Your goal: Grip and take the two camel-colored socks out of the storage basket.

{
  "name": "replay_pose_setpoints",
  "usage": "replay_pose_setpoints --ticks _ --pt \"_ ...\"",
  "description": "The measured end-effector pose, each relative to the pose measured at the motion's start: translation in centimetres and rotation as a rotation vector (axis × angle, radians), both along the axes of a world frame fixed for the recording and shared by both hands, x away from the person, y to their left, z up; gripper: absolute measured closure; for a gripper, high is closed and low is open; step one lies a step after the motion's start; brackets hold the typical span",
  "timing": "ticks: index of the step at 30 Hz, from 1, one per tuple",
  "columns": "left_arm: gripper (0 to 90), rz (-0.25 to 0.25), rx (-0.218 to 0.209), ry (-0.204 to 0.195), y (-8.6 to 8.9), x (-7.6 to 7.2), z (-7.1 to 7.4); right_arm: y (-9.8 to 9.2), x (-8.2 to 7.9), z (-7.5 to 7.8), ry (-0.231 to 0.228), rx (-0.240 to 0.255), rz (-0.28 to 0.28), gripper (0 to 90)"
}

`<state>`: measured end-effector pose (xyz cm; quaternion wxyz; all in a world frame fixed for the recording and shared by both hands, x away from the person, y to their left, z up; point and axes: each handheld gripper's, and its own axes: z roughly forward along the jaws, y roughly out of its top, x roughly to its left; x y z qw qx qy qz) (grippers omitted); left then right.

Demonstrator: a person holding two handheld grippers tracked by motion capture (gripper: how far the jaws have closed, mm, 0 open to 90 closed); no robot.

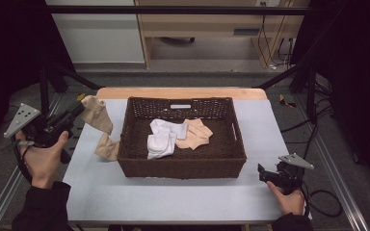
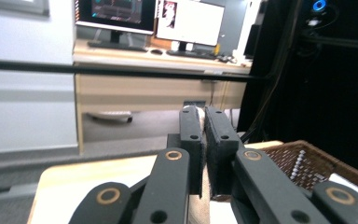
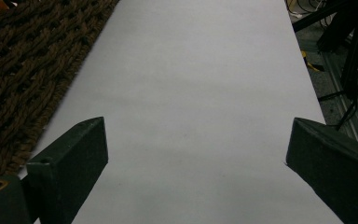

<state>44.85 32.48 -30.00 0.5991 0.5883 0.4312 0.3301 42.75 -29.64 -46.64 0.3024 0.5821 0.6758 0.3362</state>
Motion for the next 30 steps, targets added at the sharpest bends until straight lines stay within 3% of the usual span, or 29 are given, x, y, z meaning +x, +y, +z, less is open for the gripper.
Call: replay_pose_setpoints --ticks 7,10,16,23,28,30 --pt "85.7 0.040 0.064 0.134 0.9 1.1 -4.6 -0.1 0.0 0.0 -0.003 -0.001 0.000 5.8" --pt "85.6 0.050 0.115 0.231 1.0 1.9 -7.0 -0.1 0.0 0.0 -0.001 0.000 -0.001 5.8" --pt "84.7 0.047 0.196 0.357 0.3 3.1 -10.5 -0.1 0.0 0.0 -0.002 0.000 0.000 5.8" --pt "80.8 0.052 0.287 0.453 0.2 3.2 -13.4 -0.1 -0.1 0.0 -0.003 0.002 0.002 5.7" --pt "76.5 0.058 0.294 0.478 0.9 2.8 -14.1 -0.1 -0.1 0.0 -0.004 0.004 0.004 5.8" --pt "68.8 0.059 0.287 0.478 1.0 2.5 -14.3 -0.1 -0.2 0.1 -0.004 0.006 0.003 5.8"
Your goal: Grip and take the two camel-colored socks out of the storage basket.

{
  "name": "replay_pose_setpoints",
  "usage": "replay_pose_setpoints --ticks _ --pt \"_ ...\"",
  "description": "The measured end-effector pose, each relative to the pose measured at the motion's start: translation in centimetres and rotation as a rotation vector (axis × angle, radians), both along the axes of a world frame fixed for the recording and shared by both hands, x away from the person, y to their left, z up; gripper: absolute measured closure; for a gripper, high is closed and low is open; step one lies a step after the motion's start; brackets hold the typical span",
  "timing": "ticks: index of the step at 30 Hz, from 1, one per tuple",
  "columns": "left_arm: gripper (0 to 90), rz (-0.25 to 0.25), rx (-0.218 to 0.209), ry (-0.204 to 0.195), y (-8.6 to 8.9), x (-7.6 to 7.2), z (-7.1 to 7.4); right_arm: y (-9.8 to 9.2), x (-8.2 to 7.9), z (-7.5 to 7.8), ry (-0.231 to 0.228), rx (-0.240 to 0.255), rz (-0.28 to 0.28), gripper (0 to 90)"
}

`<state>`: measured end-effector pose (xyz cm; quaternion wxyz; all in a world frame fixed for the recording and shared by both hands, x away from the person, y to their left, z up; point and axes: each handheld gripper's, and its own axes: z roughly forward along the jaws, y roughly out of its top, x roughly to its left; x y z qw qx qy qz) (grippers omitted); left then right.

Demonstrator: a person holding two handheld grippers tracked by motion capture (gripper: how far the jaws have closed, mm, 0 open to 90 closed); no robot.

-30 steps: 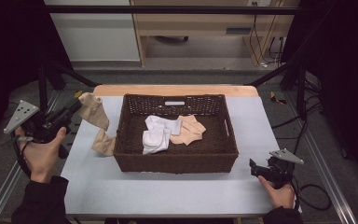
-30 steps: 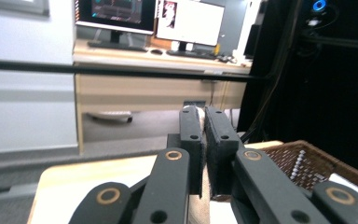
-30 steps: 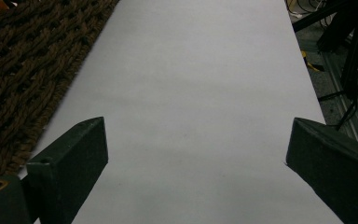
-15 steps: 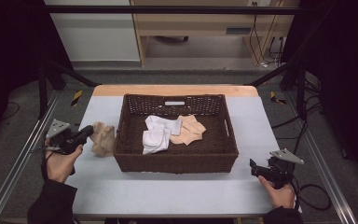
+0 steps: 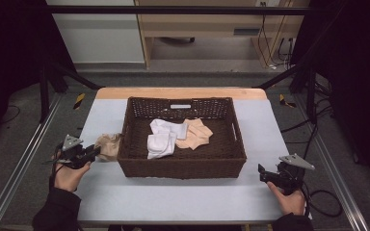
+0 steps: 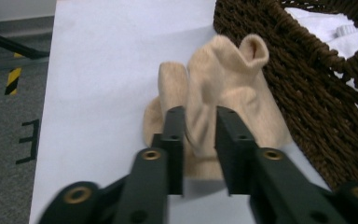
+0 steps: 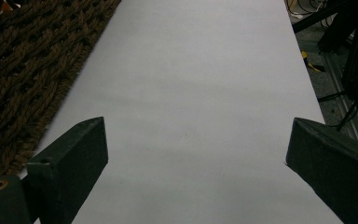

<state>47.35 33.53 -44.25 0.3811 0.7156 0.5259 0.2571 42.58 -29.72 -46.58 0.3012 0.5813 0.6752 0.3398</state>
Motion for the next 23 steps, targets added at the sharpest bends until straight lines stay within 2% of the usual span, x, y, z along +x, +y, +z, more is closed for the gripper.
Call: replay_pose_setpoints --ticks 2,5,8,12,16,18,23 --pt "56.7 0.009 -0.012 -0.017 0.2 -0.4 -0.1 0.0 0.0 0.0 -0.003 -0.001 0.000 5.7" --pt "39.1 -0.005 -0.043 -0.066 0.6 -1.3 -0.2 -0.1 -0.1 0.0 -0.005 0.000 0.000 5.8" --pt "30.3 -0.007 -0.039 -0.069 0.9 -2.5 -0.5 0.0 -0.1 0.0 -0.003 0.000 -0.001 5.8" --pt "25.6 -0.033 -0.030 -0.035 1.1 -3.6 -1.3 0.0 -0.1 0.1 -0.005 -0.002 -0.002 5.7" --pt "24.3 -0.046 0.004 0.000 1.2 -4.6 -2.3 0.0 -0.2 0.1 -0.006 0.001 0.000 5.7" --pt "24.3 -0.040 0.024 0.008 1.2 -4.9 -2.6 0.0 -0.2 0.1 -0.003 0.001 0.003 5.7" --pt "24.3 -0.043 0.041 0.018 1.2 -5.3 -2.7 0.2 -0.2 0.1 0.002 -0.009 0.012 5.6"
